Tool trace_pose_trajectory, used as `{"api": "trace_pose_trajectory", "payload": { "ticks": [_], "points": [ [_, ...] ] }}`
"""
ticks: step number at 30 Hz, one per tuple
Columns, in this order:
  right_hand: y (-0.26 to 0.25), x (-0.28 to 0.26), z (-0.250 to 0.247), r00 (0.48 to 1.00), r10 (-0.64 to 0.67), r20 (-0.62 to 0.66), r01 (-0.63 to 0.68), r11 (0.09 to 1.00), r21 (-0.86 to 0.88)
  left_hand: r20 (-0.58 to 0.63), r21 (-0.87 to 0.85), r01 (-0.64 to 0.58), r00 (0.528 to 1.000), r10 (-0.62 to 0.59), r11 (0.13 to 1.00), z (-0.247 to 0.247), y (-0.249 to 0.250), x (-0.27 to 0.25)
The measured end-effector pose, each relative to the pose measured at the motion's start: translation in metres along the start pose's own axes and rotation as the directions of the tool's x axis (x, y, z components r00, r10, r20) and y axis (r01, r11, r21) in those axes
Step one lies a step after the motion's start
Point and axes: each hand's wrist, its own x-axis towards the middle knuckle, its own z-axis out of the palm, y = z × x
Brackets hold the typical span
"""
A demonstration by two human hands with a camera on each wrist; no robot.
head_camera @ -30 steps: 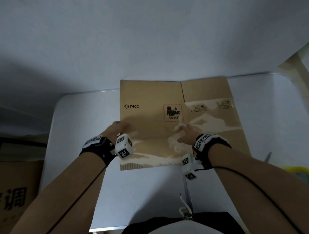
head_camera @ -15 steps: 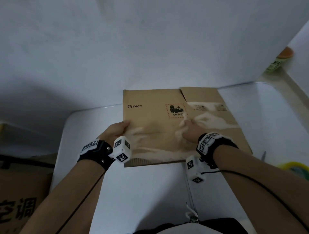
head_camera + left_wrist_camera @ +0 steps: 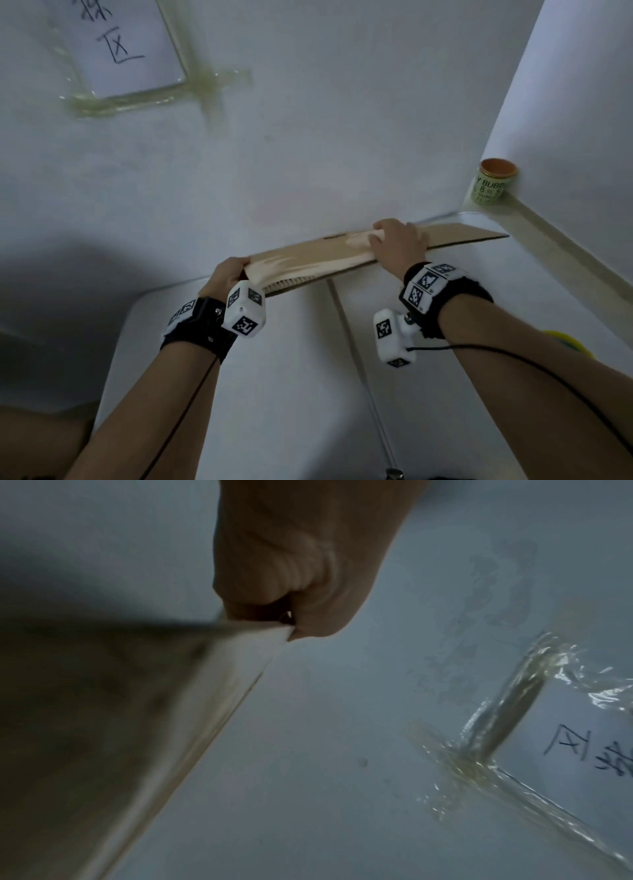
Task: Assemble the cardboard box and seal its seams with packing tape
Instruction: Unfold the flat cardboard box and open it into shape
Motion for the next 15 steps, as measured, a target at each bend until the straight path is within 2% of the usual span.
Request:
{"api": "trace_pose_trajectory", "payload": {
  "ticks": [3,5,6,7,8,9,10,11,12,13,15],
  "points": [
    [-0.002,0.000,-0.017,0.967,0.065,-0.245,-0.012,0.977,0.212,-0.011,-0.022,-0.099,0.995,0.098,0.995,0.000,0.007,-0.003],
    [-0.006,0.000,-0.029,0.911,0.231,-0.341,-0.074,0.907,0.415,-0.004,-0.070,-0.121,0.993,0.121,0.990,0.005,0.009,0.002],
    [-0.006,0.003,-0.035,0.874,0.348,-0.338,-0.136,0.844,0.519,0.029,-0.209,-0.059,0.997,0.066,0.976,0.009,0.009,0.008],
    [-0.006,0.006,-0.040,0.849,0.446,-0.283,-0.197,0.764,0.614,0.041,-0.262,-0.065,0.996,0.078,0.963,0.009,0.004,0.012],
    [-0.005,0.009,-0.044,0.854,0.490,-0.175,-0.247,0.678,0.693,0.100,-0.276,-0.027,0.993,0.057,0.961,0.014,0.007,0.007],
    [-0.006,0.013,-0.045,0.883,0.468,-0.032,-0.272,0.568,0.777,0.082,-0.287,-0.034,0.995,0.060,0.957,0.015,0.010,0.002],
    [-0.009,0.014,-0.044,0.906,0.402,0.131,-0.309,0.416,0.855,0.076,-0.282,-0.054,0.994,0.078,0.958,0.015,0.010,0.000],
    [-0.015,0.012,-0.044,0.903,0.314,0.294,-0.372,0.229,0.899,0.103,-0.357,-0.016,0.993,0.056,0.934,0.017,0.011,-0.008],
    [-0.021,0.012,-0.043,0.887,0.230,0.401,-0.428,0.083,0.900,0.162,-0.465,0.007,0.984,0.078,0.885,0.016,0.012,-0.012],
    [-0.025,0.012,-0.041,0.877,0.177,0.447,-0.457,0.021,0.889,0.130,-0.479,0.029,0.991,0.039,0.877,0.014,0.013,-0.009],
    [-0.035,0.015,-0.039,0.871,0.153,0.466,-0.478,0.052,0.877,0.189,-0.448,0.092,0.982,-0.006,0.889,0.008,0.011,-0.005]
  ]
}}
